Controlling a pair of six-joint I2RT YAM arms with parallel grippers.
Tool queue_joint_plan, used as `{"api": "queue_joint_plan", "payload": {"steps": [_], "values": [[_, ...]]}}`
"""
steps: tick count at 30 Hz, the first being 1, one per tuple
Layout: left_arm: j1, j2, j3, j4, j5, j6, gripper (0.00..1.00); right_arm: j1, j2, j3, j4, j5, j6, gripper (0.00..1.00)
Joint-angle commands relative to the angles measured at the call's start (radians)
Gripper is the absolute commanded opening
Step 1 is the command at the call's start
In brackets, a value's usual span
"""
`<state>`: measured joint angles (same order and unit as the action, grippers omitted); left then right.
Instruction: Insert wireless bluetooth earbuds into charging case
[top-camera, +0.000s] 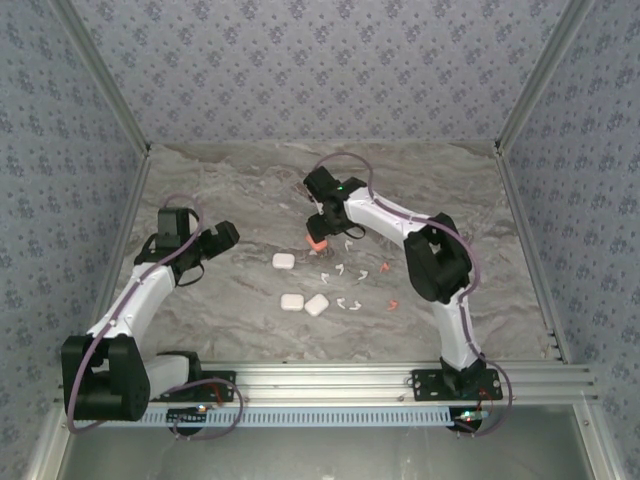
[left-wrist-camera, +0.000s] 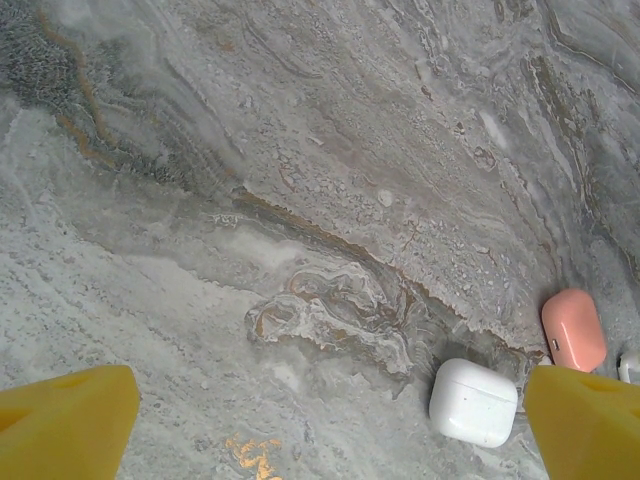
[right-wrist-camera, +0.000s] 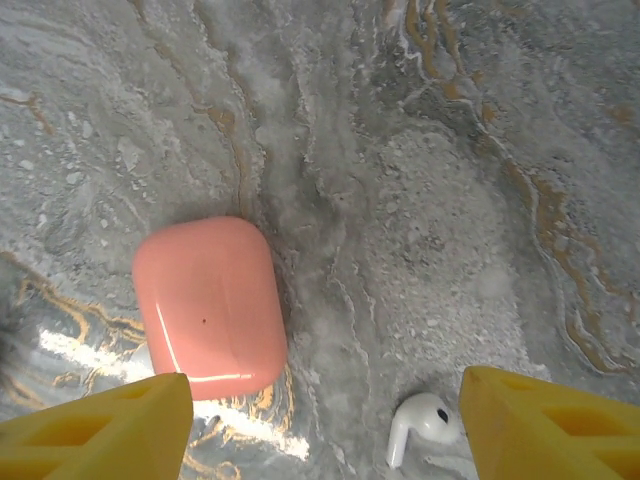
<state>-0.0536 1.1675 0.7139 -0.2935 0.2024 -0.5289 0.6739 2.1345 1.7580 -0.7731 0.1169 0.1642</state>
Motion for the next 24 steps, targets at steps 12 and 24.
{"api": "queue_joint_plan", "payload": {"steps": [12,24], "values": [[-0.003,0.038,0.035,-0.019,0.001,0.010,0.99,0.068,0.173,0.167,-0.112,0.021,-0.016,0.63],[-0.003,0.041,0.043,-0.036,-0.002,0.019,0.99,0.075,0.203,0.156,-0.123,0.045,-0.005,0.53]]}}
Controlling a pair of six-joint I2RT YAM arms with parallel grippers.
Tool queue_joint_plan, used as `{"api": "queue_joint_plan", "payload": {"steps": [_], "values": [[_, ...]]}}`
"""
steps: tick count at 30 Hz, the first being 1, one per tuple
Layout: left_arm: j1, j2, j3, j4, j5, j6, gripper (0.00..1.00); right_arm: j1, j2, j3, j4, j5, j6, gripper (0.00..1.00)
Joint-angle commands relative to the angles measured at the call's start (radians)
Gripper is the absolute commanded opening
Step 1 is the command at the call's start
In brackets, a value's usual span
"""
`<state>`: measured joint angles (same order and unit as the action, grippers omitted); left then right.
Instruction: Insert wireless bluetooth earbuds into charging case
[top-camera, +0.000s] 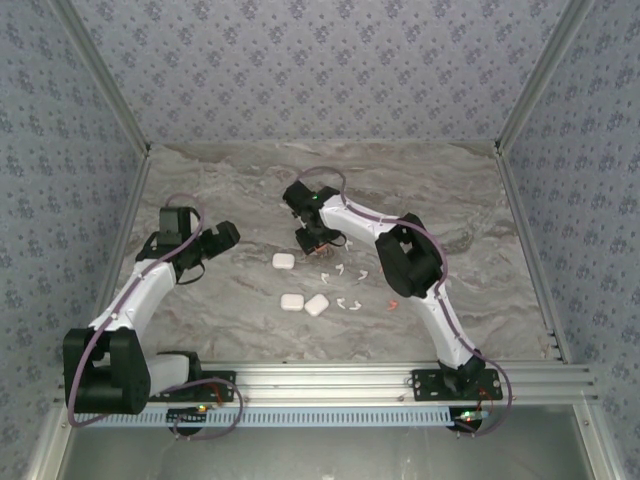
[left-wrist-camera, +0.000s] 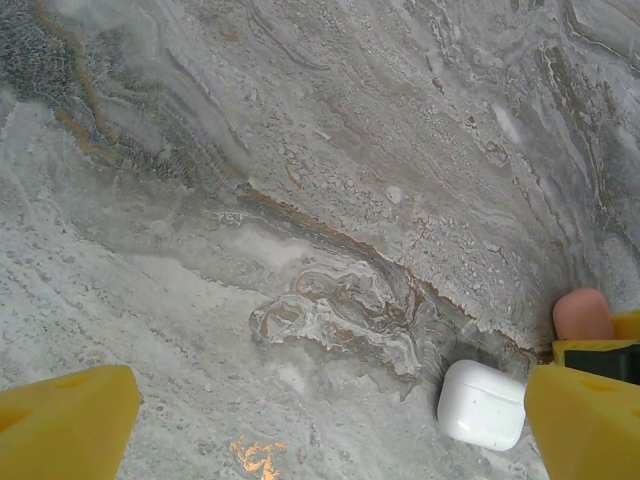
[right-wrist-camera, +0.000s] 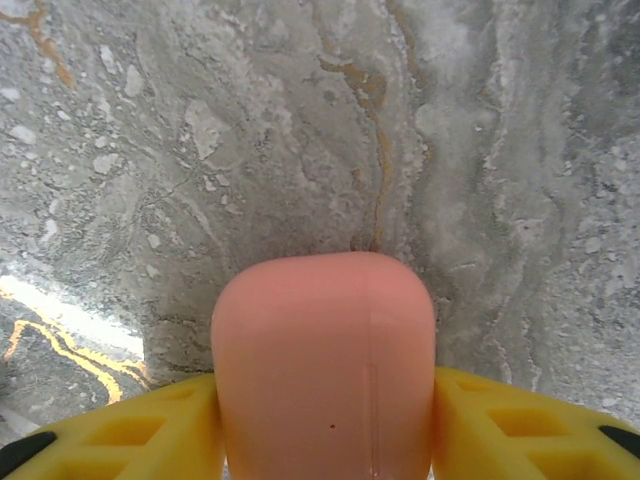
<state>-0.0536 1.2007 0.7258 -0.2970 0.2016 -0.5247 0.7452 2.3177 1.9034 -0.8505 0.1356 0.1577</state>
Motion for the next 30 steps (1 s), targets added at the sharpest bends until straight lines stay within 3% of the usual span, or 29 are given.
{"api": "queue_joint_plan", "payload": {"steps": [1,9,15,23,30], "values": [[-0.002,0.008,0.034,-0.034,-0.002,0.015,0.99,0.004,0.019,0.008,-0.047,0.025,0.002,0.52],[-0.003,0.005,0.047,-0.049,0.001,0.017,0.99,-0.002,-0.045,-0.083,-0.006,0.030,0.008,0.41],[-0.002,-0.008,0.078,-0.055,0.067,0.024,0.99,-0.025,-0.197,-0.211,0.125,0.027,-0.049,0.37],[-0.012,0.004,0.166,-0.020,0.378,0.041,0.96,-0.058,-0.544,-0.508,0.424,0.024,-0.259,0.36],[-0.113,0.050,0.277,-0.007,0.572,0.060,0.92,-0.061,-0.823,-0.765,0.649,-0.031,-0.431,0.35]]}}
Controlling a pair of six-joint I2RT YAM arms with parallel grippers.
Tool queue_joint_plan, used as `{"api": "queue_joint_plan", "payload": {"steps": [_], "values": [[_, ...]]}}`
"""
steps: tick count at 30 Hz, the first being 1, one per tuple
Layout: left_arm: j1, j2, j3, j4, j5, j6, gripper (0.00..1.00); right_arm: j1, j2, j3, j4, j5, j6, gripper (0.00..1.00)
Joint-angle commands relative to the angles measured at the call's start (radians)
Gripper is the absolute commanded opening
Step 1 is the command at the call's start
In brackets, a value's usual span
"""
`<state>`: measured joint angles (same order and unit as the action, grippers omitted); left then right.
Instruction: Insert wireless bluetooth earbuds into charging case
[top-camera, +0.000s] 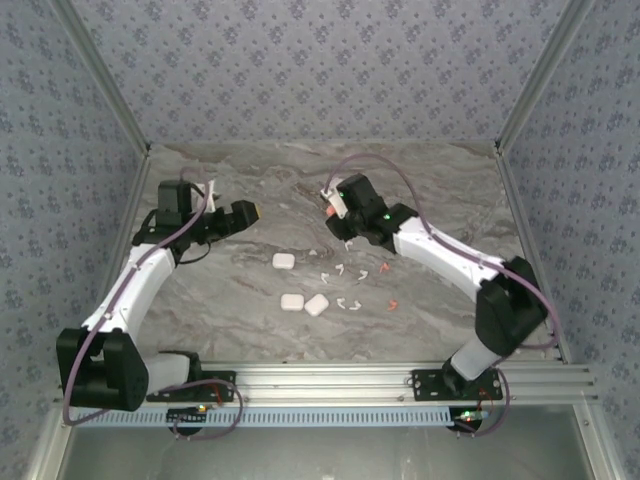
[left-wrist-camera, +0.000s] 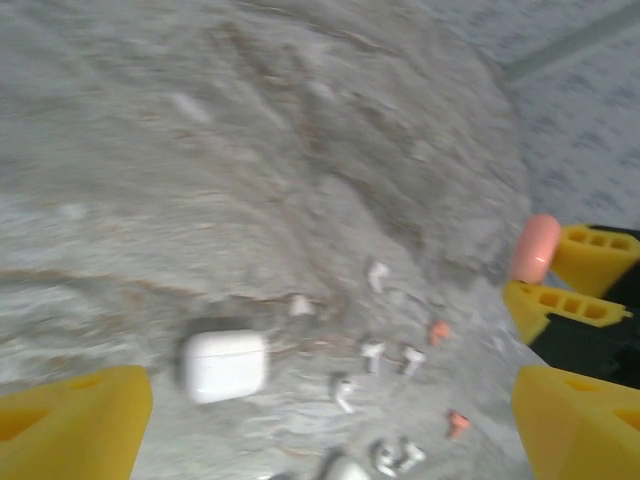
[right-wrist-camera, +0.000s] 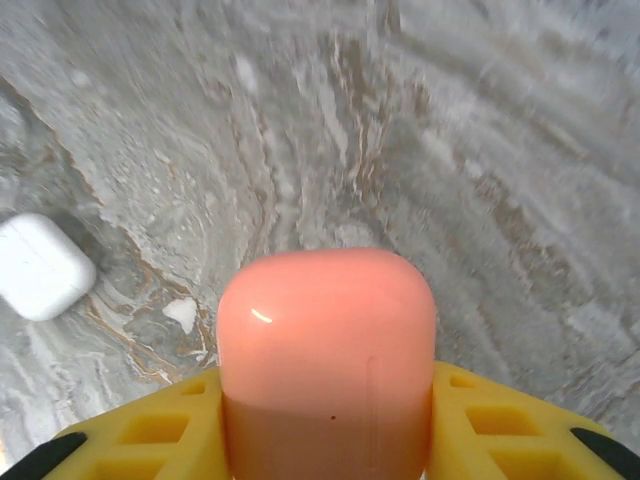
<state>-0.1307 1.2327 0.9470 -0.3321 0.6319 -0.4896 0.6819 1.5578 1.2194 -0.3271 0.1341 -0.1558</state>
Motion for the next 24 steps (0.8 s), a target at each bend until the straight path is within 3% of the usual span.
{"api": "queue_joint_plan", "payload": {"steps": [1,11,24], "values": [[-0.057,0.029,0.075,0.033,0.159,0.025,0.92,0.004,-0.094,-0.107,0.146,-0.030,-0.137,0.35],[-0.271,0.171,0.245,0.056,0.209,0.063,0.85,0.014,-0.288,-0.201,0.158,-0.015,-0.248,0.33],[-0.407,0.361,0.406,0.081,0.246,0.059,0.68,0.022,-0.342,-0.250,0.155,-0.033,-0.233,0.33]]}}
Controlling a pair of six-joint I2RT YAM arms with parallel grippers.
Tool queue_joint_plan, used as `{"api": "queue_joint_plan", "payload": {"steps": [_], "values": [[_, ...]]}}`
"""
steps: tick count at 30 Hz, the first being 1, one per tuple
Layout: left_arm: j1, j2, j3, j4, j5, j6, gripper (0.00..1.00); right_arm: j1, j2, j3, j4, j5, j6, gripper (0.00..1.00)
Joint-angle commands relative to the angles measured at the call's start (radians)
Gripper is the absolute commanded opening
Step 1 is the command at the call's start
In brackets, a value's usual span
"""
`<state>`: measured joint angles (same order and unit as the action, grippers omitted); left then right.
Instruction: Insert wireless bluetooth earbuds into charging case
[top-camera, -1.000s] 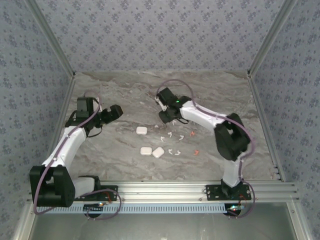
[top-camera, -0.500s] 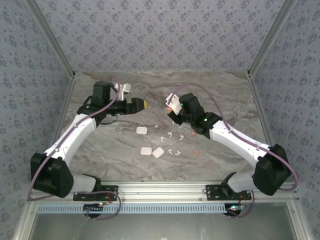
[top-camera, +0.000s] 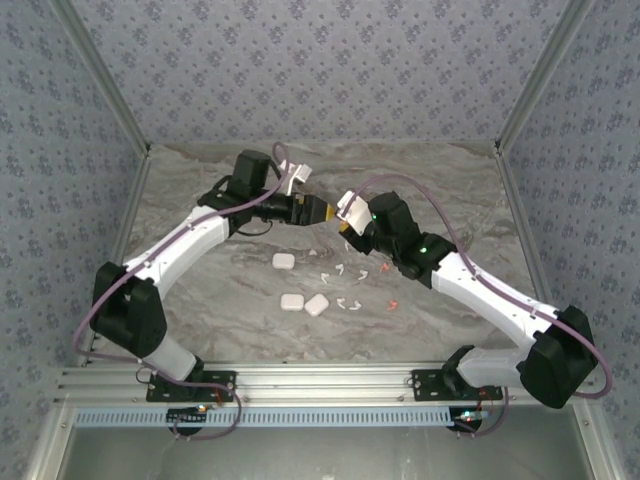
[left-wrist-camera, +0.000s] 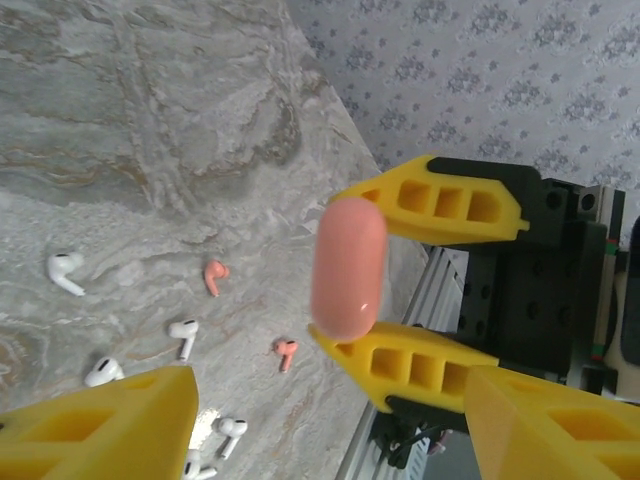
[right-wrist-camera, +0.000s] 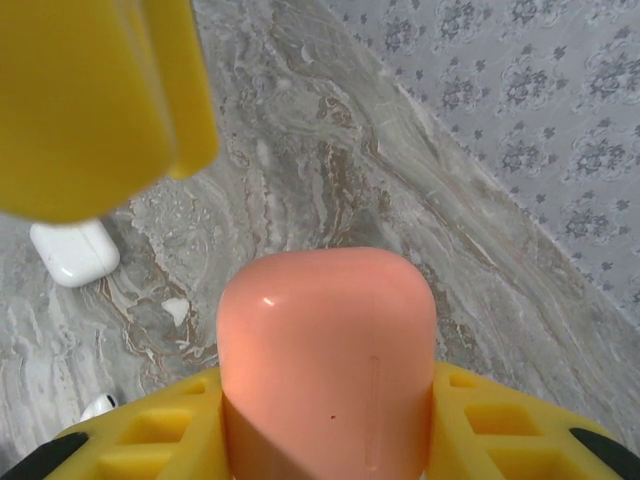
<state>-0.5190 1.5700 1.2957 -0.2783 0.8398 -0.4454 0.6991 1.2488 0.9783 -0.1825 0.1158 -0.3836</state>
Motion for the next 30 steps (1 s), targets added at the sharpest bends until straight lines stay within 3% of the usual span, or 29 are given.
{"api": "queue_joint_plan", "payload": {"steps": [1,8,19,30], "values": [[-0.025,0.033,0.065,0.027,0.040,0.013,0.66,0.006,-0.035,-0.010,0.011,-0.017,-0.005,0.33],[-0.043,0.074,0.095,0.023,0.050,0.006,0.54,0.005,-0.042,-0.016,0.012,-0.041,0.019,0.33],[-0.063,0.100,0.096,0.030,0.071,0.002,0.46,0.004,-0.038,-0.020,0.038,-0.063,0.041,0.33],[-0.065,0.107,0.096,0.040,0.079,0.001,0.29,-0.005,-0.027,-0.011,0.025,-0.110,0.047,0.34]]}}
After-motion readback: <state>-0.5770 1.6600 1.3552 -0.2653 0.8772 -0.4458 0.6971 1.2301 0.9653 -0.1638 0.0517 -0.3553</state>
